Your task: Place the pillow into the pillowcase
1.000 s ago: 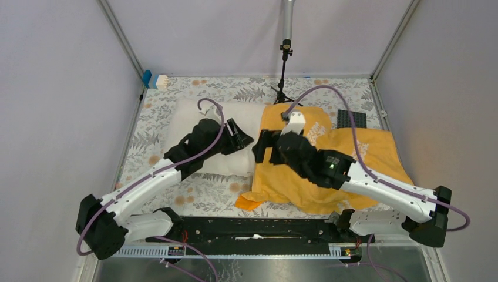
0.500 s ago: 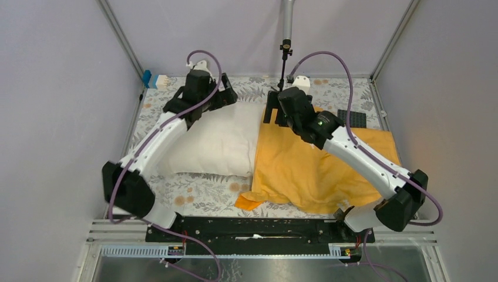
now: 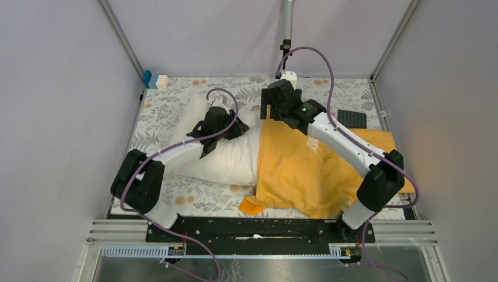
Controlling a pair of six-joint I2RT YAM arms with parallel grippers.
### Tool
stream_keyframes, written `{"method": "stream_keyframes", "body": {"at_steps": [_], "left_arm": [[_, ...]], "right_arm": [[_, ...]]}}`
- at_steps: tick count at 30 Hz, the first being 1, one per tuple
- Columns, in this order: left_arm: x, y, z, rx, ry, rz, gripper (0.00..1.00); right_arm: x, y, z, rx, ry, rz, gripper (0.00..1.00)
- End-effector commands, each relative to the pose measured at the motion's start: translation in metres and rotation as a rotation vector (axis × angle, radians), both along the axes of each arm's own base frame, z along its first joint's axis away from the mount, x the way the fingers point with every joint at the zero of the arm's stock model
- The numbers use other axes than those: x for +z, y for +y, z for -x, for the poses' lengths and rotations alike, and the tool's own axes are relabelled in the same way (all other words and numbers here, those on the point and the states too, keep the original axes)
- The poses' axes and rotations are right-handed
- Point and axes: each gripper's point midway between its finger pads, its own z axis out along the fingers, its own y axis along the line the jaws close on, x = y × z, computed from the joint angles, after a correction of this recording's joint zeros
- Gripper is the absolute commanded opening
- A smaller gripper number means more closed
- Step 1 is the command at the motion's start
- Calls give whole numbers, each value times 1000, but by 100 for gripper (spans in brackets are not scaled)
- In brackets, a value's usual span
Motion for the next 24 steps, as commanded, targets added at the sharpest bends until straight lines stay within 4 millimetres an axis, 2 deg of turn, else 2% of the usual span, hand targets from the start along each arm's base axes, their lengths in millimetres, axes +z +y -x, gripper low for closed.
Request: {"method": "stream_keyframes", "body": {"at_steps": [1, 6, 8, 12, 16, 19, 24], "left_arm": [[-81, -10, 92, -66, 264, 5, 21], [-100, -7, 113, -53, 278, -5, 6], [-106, -2, 119, -30, 280, -4, 1], [-110, 1, 123, -8, 290, 16, 0], [-109, 0, 122, -13, 284, 21, 0], [-109, -2, 122, -18, 281, 28, 0], [-108, -3, 125, -29, 279, 42, 0]], "right_arm": [[4, 11, -4, 45, 0, 26, 89], [-16, 22, -1, 55, 29, 151, 88], [-25, 18, 1, 27, 53, 221, 88], [-32, -3, 9, -34, 72, 312, 88], [-41, -9, 16, -33, 98, 329, 85], [-52, -13, 13, -44, 126, 391, 73], [-49, -25, 3, -73, 129, 462, 54]]}}
